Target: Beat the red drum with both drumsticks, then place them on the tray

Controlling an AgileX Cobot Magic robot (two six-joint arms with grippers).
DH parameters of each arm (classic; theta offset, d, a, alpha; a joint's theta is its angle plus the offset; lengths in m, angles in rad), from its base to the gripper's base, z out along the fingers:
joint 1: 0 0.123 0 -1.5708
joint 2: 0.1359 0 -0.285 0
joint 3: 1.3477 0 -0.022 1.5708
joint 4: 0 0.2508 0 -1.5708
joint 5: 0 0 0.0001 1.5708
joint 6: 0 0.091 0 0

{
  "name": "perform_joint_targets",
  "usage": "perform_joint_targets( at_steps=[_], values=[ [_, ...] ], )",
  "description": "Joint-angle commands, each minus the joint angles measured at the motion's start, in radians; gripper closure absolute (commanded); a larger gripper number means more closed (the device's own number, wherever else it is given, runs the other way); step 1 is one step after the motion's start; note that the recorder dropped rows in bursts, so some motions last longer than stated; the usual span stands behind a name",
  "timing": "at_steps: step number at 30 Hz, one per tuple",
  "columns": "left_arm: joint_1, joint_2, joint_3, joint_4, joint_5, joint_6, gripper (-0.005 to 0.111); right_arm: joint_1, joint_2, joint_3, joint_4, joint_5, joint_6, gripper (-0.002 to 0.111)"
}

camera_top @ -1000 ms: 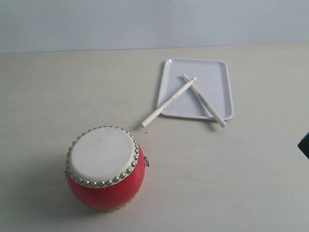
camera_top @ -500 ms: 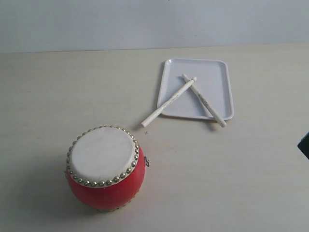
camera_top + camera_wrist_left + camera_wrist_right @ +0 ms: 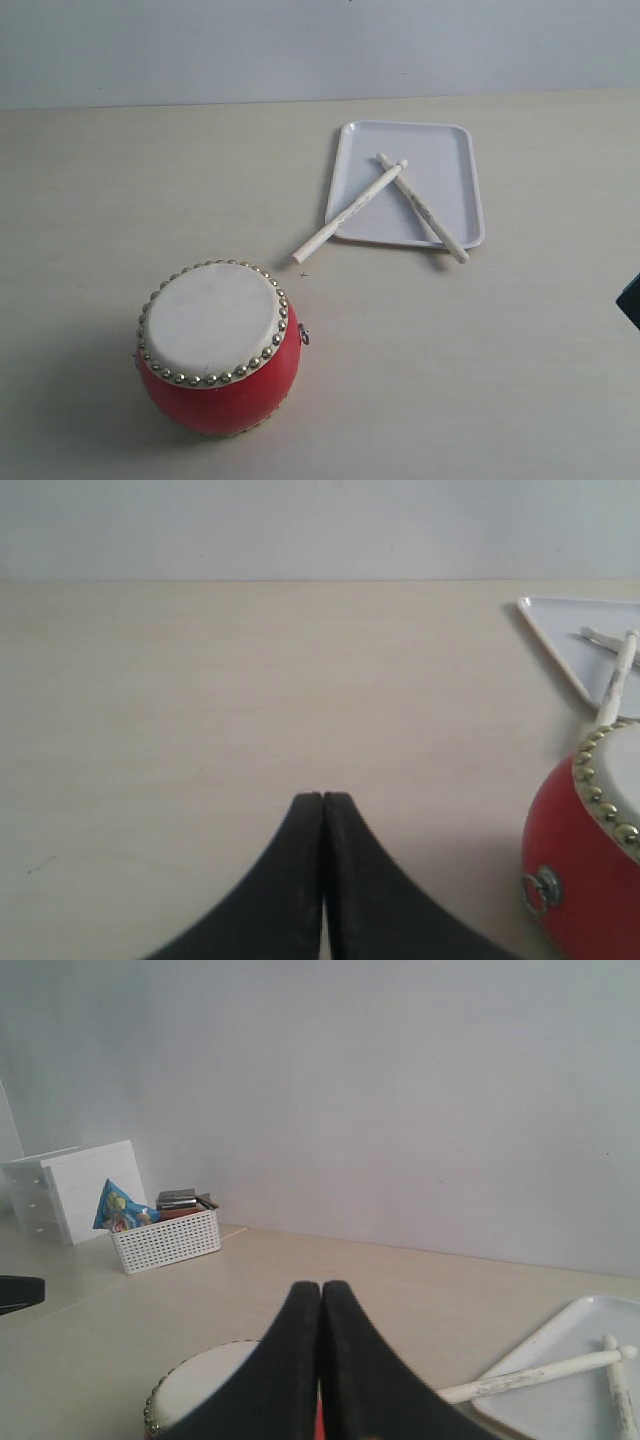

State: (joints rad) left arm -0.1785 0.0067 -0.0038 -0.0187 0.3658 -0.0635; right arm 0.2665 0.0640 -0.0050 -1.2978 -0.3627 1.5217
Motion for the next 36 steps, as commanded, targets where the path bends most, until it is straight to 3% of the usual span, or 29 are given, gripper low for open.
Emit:
perform_joint_targets(
  at_steps=[1,9,36],
  values=[
    [0.032,-0.007,0.004,0.002,-0.005,0.001,0.107,0.002,-0.007,0.005,0.000,-0.003,-0.001,0.108],
    [0.110,-0.007,0.004,-0.001,-0.005,-0.003,0.107,0.002,-0.007,0.005,0.000,-0.003,-0.001,0.108],
    [0.110,-0.007,0.004,-0.001,-0.011,0.005,0.107,0.002,-0.007,0.005,0.000,-0.003,-0.001,0.108]
  ],
)
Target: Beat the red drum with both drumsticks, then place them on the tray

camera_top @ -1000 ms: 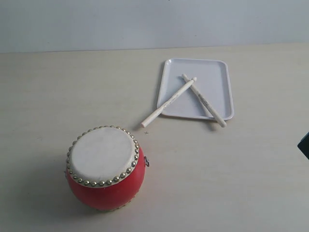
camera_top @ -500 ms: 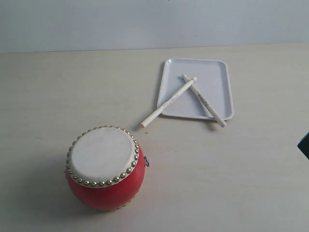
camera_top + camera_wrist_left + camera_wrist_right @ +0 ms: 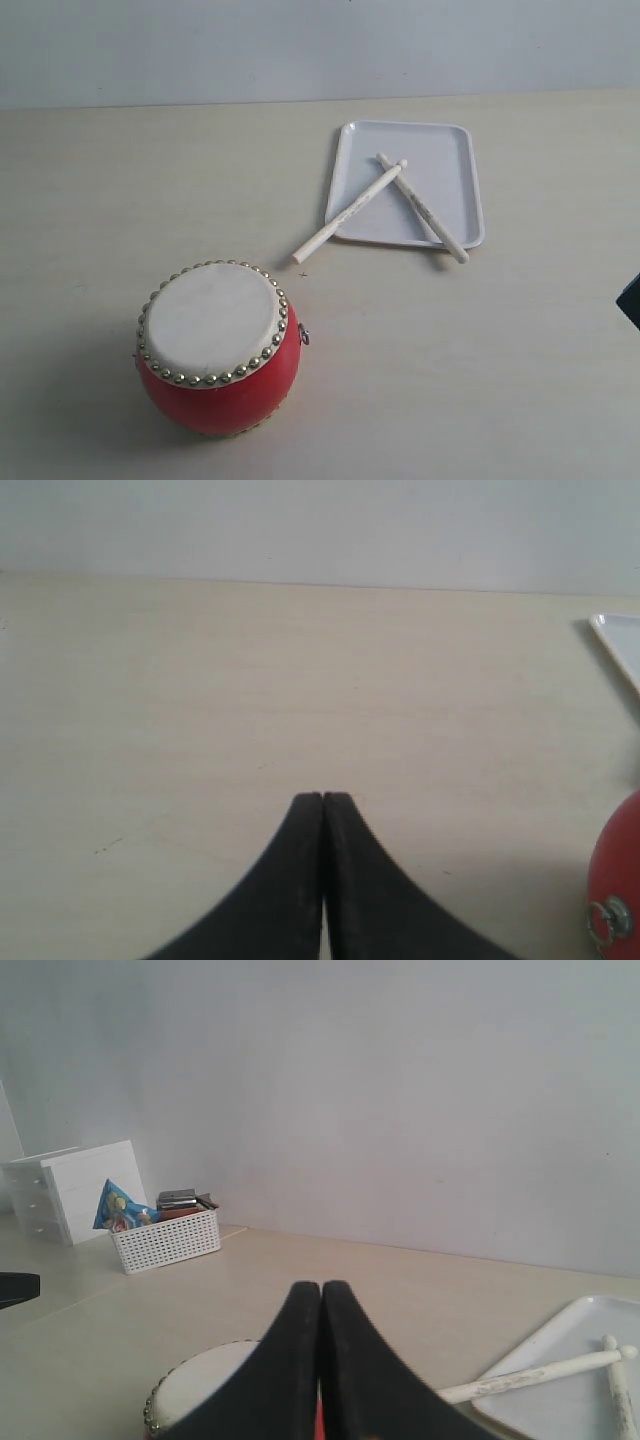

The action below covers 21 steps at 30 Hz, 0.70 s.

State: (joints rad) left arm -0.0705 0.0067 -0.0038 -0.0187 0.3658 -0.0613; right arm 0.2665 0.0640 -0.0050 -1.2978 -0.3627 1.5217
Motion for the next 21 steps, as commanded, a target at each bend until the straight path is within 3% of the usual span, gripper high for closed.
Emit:
perform_joint_targets(
  at_steps=[1,21],
  values=[
    [0.002,-0.007,0.004,-0.001,-0.011,0.002,0.107,0.002,-0.007,0.005,0.000,-0.003,-0.001,0.108],
    [0.002,-0.007,0.004,-0.001,-0.011,0.002,0.107,0.002,-0.007,0.005,0.043,0.001,-0.016,0.108]
  ],
)
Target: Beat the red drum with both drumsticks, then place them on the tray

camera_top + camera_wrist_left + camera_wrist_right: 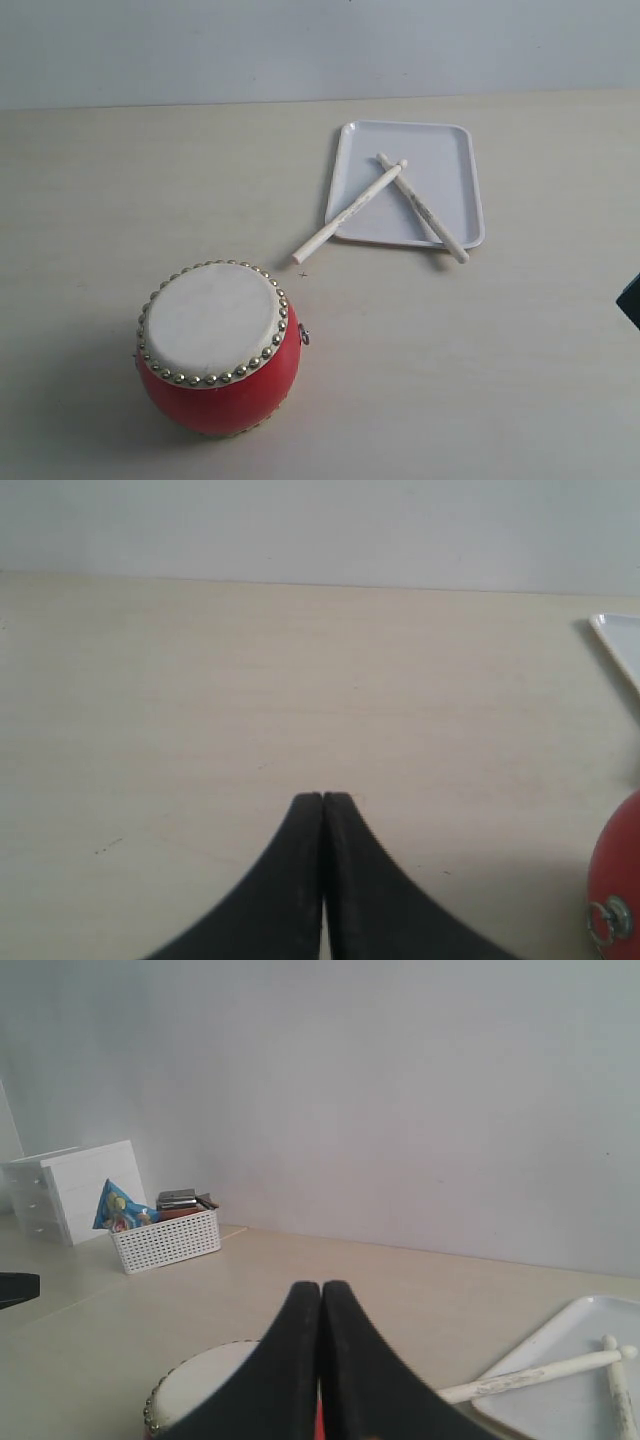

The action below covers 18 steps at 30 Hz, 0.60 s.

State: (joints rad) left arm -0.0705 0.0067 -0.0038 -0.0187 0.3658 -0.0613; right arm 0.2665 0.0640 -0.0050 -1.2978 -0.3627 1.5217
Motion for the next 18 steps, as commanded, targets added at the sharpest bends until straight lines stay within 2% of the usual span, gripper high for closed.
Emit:
perform_joint_targets(
  at_steps=[1,2,4,7,10,11,13,18],
  values=[
    [0.002,-0.007,0.004,-0.001,-0.011,0.002,0.107,0.002,-0.007,0.005,0.112,0.001,-0.060,0.108],
    [0.002,-0.007,0.004,-0.001,-0.011,0.002,0.107,0.002,-0.007,0.005,0.245,-0.001,-0.135,0.108],
    [0.002,-0.007,0.004,-0.001,-0.011,0.002,0.107,0.002,-0.007,0.005,0.548,-0.005,-0.417,0.108],
    [0.002,-0.007,0.004,-0.001,-0.011,0.002,0.107,0.002,-0.007,0.005,0.862,0.044,-0.778,0.108],
    [0.002,-0.007,0.004,-0.001,-0.011,0.002,0.107,0.002,-0.007,0.005,1.158,0.247,-1.123,0.108],
    [0.002,-0.007,0.004,-0.001,-0.011,0.002,0.107,0.002,-0.007,0.005,1.288,0.386,-1.364,0.108],
    [0.002,-0.007,0.004,-0.001,-0.011,0.002,0.107,0.002,-0.007,0.005,1.290,0.437,-1.438,0.108],
    [0.002,-0.007,0.004,-0.001,-0.011,0.002,0.107,0.002,-0.044,0.005,1.281,0.604,-1.442,0.108]
  ],
)
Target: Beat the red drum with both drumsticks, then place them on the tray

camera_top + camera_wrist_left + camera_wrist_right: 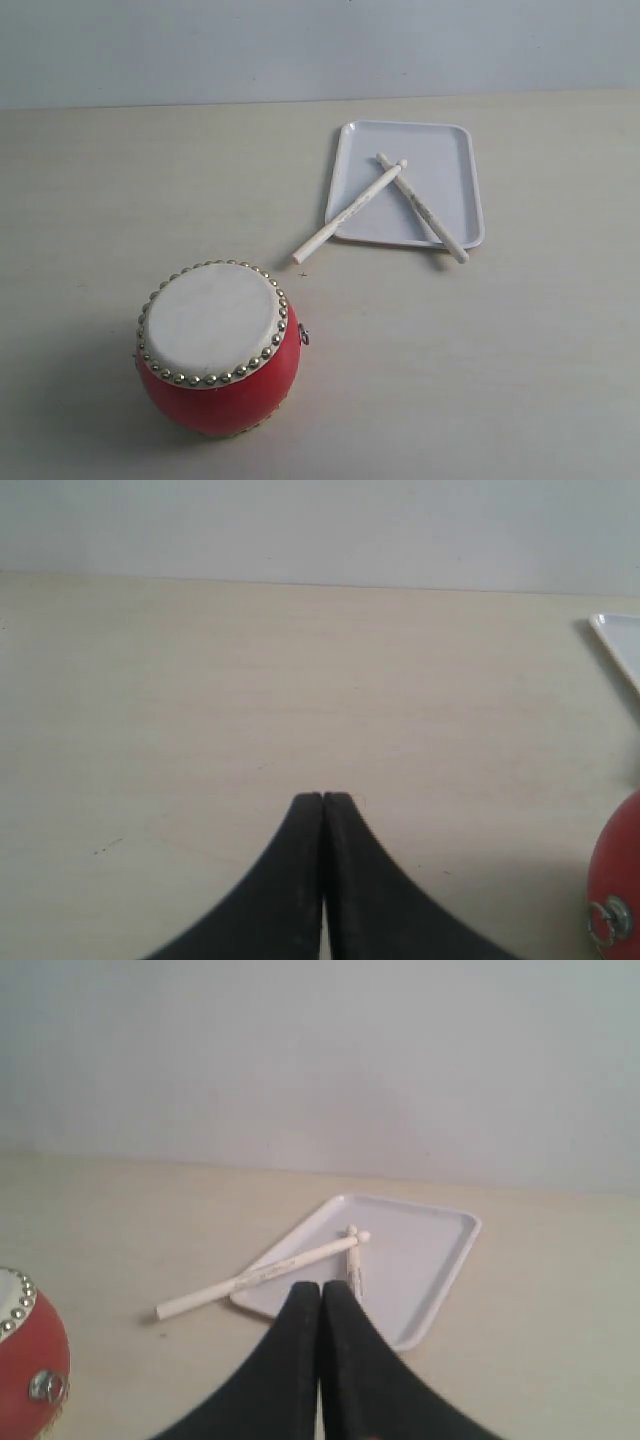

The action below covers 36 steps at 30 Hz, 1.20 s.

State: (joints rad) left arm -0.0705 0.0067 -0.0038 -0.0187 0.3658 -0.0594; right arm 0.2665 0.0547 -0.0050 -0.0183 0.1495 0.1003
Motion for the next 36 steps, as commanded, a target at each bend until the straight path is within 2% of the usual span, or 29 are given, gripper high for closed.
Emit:
perform_joint_targets(
  at_steps=[1,14,20,24,29,36],
  values=[
    [0.002,-0.007,0.004,-0.001,-0.011,0.000,0.107,0.002,-0.055,0.005,-0.002,0.118,-0.021,0.108],
    [0.002,-0.007,0.004,-0.001,-0.011,0.000,0.107,0.002,-0.055,0.005,0.004,0.122,-0.085,0.108],
    [0.002,-0.007,0.004,-0.001,-0.011,0.000,0.107,0.002,-0.055,0.005,0.137,0.122,-0.256,0.108],
    [0.002,-0.007,0.004,-0.001,-0.011,0.000,0.107,0.002,-0.055,0.005,0.133,0.122,-0.244,0.108],
    [0.002,-0.007,0.004,-0.001,-0.011,0.000,0.107,0.002,-0.055,0.005,0.071,0.126,-0.135,0.108],
    [0.002,-0.007,0.004,-0.001,-0.011,0.000,0.107,0.002,-0.055,0.005,0.063,0.109,-0.132,0.108]
  ],
)
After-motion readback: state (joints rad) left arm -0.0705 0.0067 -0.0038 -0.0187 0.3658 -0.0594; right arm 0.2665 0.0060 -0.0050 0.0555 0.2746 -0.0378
